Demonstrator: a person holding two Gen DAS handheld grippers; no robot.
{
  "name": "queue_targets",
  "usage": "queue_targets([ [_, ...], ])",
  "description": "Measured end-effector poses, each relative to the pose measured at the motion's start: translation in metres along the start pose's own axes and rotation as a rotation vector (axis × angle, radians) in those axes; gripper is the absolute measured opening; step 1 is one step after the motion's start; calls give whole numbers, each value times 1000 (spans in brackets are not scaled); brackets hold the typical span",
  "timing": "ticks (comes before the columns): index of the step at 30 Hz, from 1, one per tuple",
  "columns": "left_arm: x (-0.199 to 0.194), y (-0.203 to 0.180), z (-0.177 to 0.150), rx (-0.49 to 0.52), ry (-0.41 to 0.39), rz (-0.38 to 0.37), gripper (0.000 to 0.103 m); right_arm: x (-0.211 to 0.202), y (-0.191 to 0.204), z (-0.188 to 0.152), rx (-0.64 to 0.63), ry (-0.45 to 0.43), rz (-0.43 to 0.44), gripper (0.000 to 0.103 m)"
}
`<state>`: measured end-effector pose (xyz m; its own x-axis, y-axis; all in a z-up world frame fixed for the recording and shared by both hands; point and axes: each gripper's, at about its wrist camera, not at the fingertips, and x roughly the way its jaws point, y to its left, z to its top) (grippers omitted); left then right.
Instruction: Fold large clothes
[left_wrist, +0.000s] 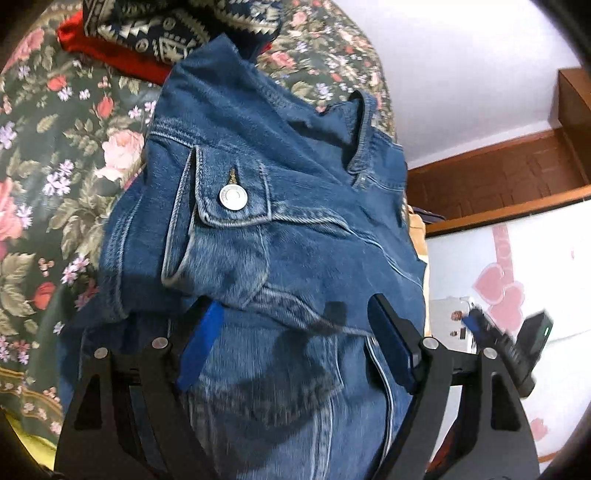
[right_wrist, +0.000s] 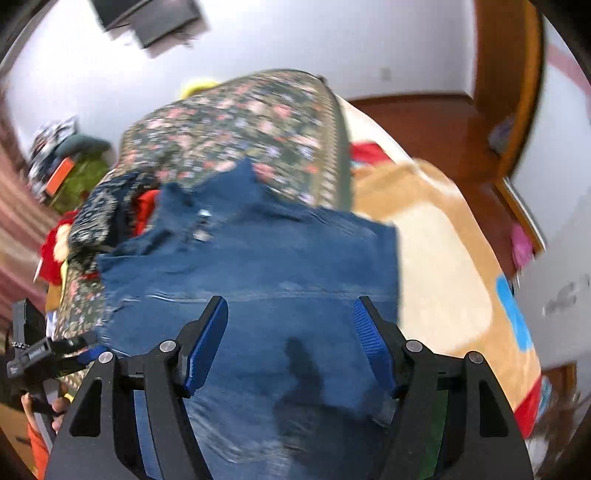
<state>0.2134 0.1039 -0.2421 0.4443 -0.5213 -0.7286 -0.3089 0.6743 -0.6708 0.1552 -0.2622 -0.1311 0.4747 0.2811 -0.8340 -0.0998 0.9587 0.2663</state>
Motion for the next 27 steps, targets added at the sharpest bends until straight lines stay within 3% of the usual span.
queue_targets([
  [6,17,1,16,-10,-51,56,78,7,-37,-14,78,34,-38,67],
  [8,23,-2,21,8,-87,108,76,8,-47,-18,103,46,-38,67],
  [11,28,-18,29,83,-141,265,48,12,-58,-21,143,59,-42,67],
  [13,26,-25,33,120,-171,304,32,15,-60,-22,156,65,-43,67],
  [17,9,-67,33,287,-289,382,23,18,-60,-24,146,74,-52,67],
  [19,-7,-90,31,367,-352,379,22,18,-57,-22,135,72,-61,67],
  [23,-48,-131,29,471,-472,285,22,15,-50,-19,113,57,-50,67],
  [27,-68,-141,25,512,-541,291,22,18,-39,-20,74,56,-42,67],
])
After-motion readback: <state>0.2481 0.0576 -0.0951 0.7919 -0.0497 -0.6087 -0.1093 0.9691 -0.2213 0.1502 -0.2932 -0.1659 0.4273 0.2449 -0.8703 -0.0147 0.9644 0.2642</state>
